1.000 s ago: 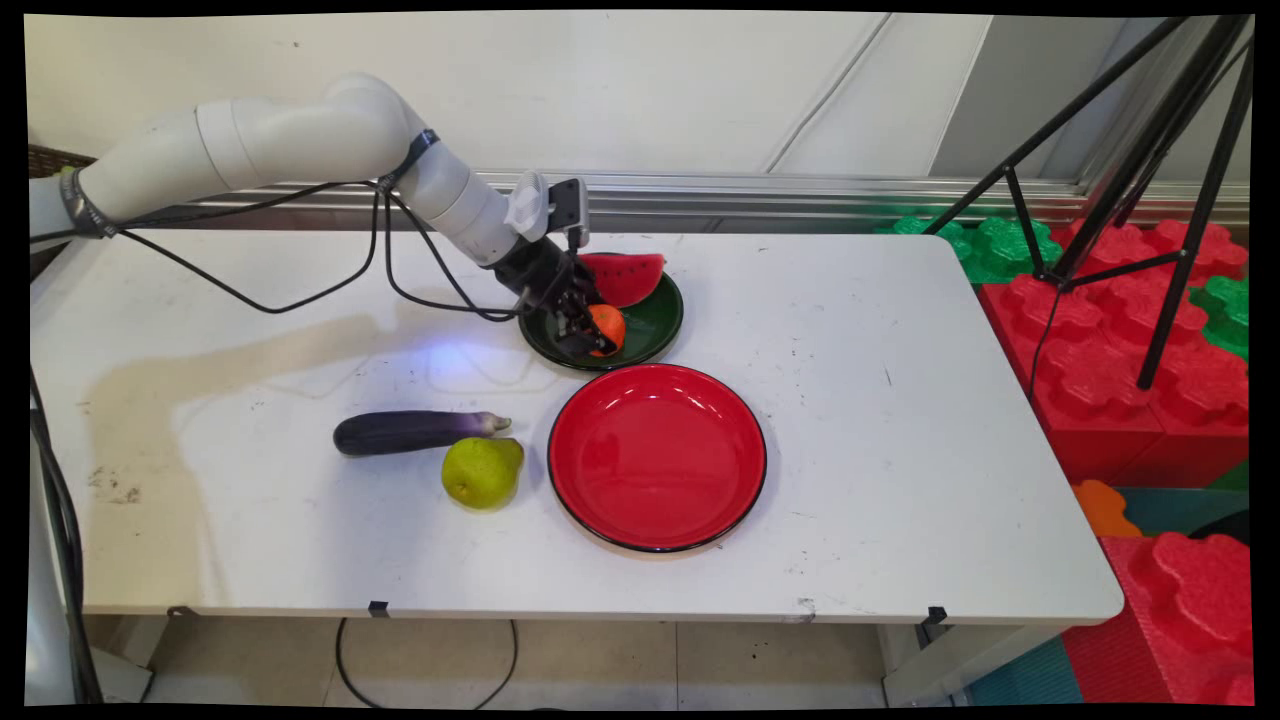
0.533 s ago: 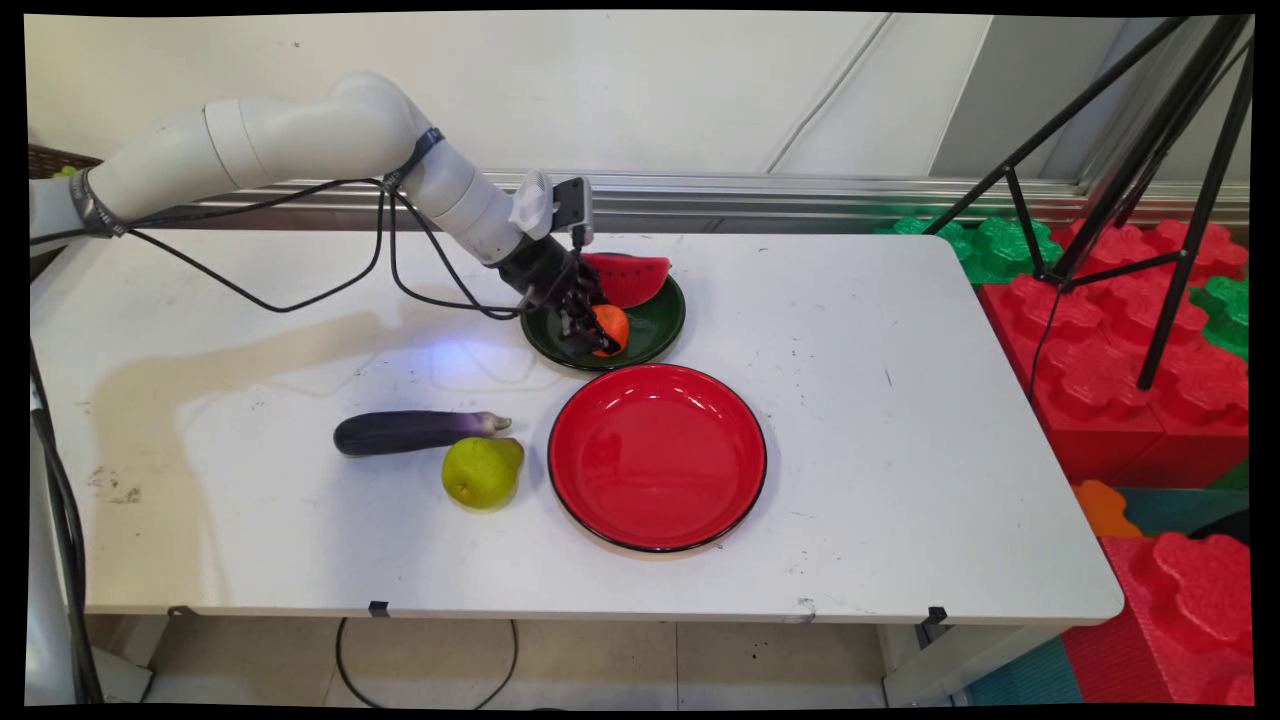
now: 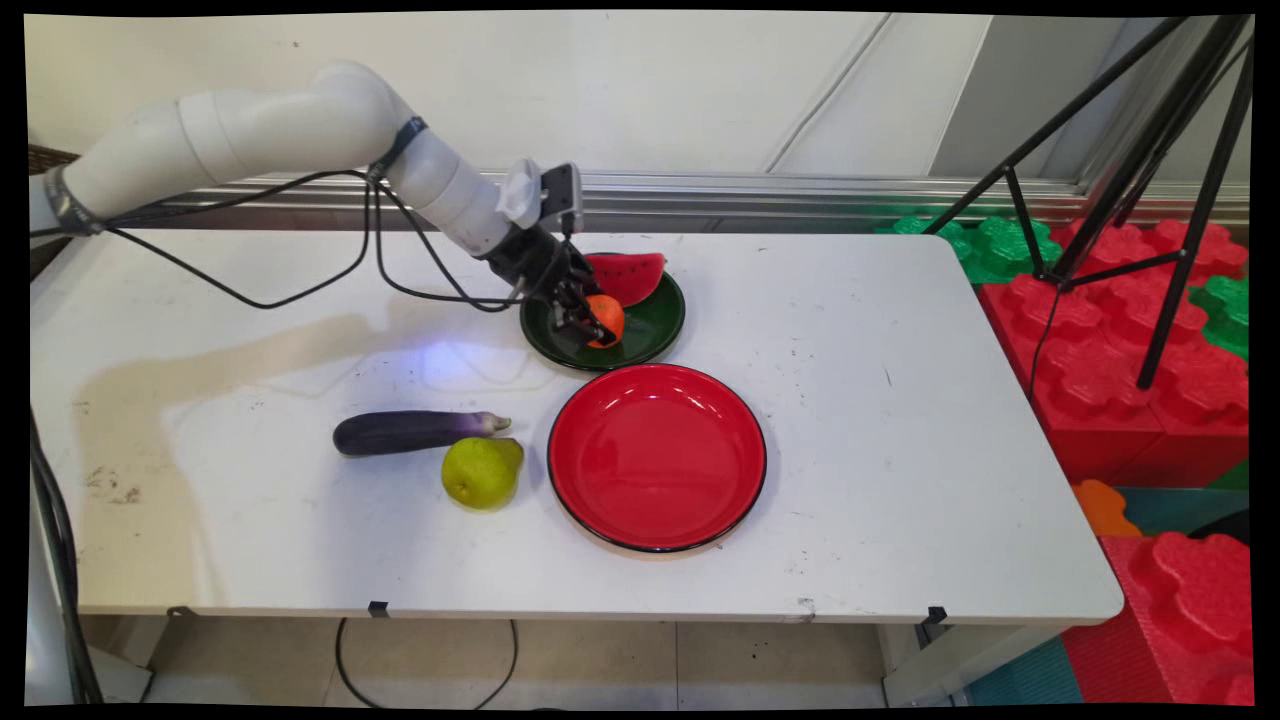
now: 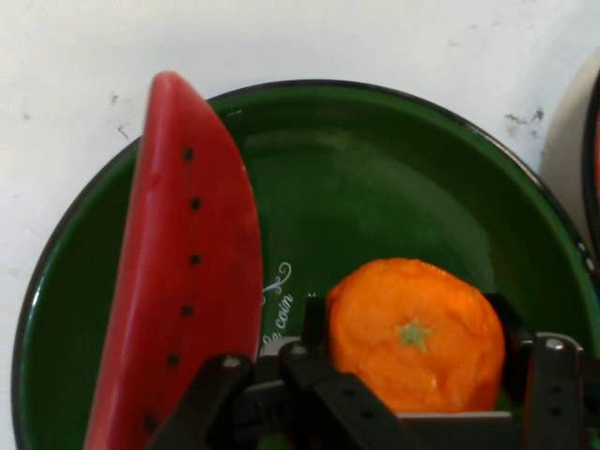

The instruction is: Place the picked object on the table

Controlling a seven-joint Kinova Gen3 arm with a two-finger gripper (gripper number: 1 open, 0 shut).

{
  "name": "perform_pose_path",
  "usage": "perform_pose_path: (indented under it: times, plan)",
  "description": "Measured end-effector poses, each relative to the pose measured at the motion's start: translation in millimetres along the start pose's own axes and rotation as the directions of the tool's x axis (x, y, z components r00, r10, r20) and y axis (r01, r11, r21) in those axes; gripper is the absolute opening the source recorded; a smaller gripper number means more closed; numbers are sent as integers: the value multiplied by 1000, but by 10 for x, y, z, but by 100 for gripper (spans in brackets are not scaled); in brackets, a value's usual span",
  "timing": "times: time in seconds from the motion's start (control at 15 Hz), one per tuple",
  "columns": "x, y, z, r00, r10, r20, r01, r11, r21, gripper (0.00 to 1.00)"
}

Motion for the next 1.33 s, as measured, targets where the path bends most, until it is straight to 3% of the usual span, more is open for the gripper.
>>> perform_pose_path:
  times: [0.8, 1.33]
  plan:
    - [-127, 398, -886, 999, -15, -38, 16, 1000, 27, 0]
    - [-389, 566, -1366, 1000, 7, 30, -8, 999, 38, 0]
